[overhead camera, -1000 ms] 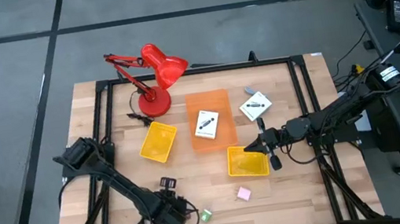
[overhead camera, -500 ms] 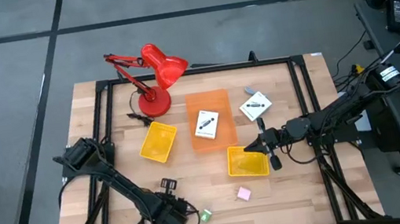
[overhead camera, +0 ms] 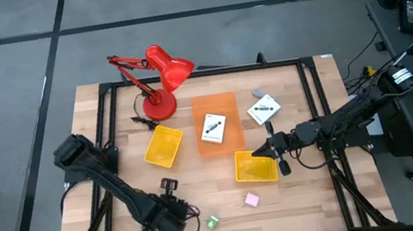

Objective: Pick and place items into bin
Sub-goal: Put the pink charger cable into the left yellow bin

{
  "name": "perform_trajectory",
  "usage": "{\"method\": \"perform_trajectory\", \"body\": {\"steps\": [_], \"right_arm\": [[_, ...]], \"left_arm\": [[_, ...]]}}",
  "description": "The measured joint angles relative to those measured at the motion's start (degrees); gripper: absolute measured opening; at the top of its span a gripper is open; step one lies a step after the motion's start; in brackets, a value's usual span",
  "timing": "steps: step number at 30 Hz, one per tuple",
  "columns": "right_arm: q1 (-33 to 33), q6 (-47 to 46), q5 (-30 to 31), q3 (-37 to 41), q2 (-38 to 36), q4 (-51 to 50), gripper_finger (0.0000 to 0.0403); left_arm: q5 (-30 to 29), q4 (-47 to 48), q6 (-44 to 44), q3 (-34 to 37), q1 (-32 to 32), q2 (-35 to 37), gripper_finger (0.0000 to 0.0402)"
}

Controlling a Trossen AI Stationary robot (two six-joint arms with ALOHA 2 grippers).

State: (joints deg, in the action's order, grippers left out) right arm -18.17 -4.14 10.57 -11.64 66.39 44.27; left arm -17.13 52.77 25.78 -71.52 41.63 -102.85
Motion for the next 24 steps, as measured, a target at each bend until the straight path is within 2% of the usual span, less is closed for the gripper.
{"method": "perform_trajectory", "body": {"steps": [3, 10, 18, 24], "right_arm": [[-0.02, 0.09, 0.0, 0.0, 0.0, 0.0, 0.0], [-0.02, 1.34, 0.0, 0.0, 0.0, 0.02, 0.0], [-0.02, 1.6, 0.0, 0.0, 0.0, 0.0, 0.0], [-0.02, 1.46, 0.0, 0.0, 0.0, 0.0, 0.0]], "left_arm": [[-0.9, -0.16, 0.0, -0.07, 0.39, 2.65, 0.0007], [-7.46, -4.51, -3.21, 0.48, 1.51, 9.04, 0.0007], [-10.0, -24.38, -10.12, 11.62, 1.71, 19.73, 0.0007], [-11.25, -40.04, -17.02, 21.63, 0.49, 24.6, 0.0007]]}}
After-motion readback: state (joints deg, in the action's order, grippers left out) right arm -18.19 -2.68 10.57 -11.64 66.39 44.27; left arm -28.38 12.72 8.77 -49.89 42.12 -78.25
